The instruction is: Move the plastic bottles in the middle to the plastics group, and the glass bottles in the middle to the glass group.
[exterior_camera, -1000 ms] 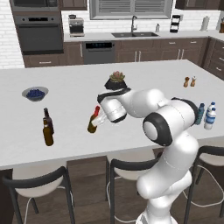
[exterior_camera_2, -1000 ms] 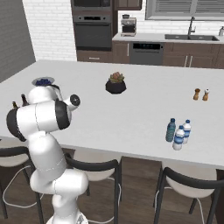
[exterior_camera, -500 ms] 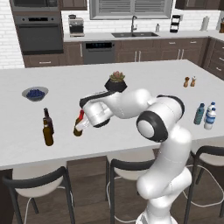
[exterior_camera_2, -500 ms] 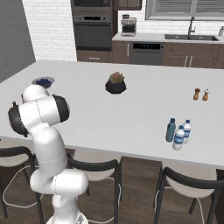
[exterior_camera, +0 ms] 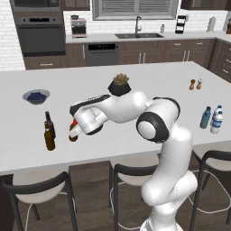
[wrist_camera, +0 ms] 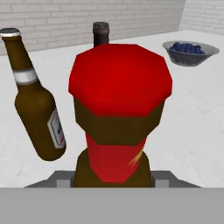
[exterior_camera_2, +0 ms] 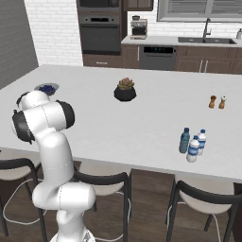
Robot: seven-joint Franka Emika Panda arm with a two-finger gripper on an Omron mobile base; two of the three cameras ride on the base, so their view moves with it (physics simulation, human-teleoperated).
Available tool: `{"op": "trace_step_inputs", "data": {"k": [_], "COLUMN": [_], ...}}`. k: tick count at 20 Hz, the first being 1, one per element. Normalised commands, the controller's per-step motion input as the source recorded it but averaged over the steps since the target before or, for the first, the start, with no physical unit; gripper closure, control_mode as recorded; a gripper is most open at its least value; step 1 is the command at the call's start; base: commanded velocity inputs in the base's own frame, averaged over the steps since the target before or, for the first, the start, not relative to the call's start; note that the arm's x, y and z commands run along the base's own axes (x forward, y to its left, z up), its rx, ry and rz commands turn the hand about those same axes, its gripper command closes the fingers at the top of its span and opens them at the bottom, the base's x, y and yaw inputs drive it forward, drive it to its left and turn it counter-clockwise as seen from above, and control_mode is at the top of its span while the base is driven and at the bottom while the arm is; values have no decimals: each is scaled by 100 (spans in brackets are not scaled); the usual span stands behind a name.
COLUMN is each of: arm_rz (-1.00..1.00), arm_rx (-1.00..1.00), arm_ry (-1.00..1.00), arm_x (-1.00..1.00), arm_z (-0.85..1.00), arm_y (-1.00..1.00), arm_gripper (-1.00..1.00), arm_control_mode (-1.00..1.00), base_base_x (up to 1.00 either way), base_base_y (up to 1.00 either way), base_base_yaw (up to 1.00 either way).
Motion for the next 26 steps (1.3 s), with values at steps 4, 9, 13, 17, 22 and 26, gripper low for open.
{"op": "trace_step_inputs", "data": {"k": [4,9,13,17,22,26], "arm_rz": [0,0,0,0,0,0], "arm_rx": [0,0,0,-2,-3,-1], "arm_ry": [0,-3,-8,-1,0,-2], "arm_x": [27,10,3,0,-2,-3], "arm_z": [0,-2,-4,-5,0,0], "arm_y": [22,13,23,25,4,0], "arm_gripper": [100,100,100,100,100,100], "arm_control_mode": [-100,-100,-100,-100,-100,-100], "base_base_x": [0,0,0,0,0,0], "base_base_y": [0,0,0,0,0,0], "base_base_yaw": [0,0,0,0,0,0]}}
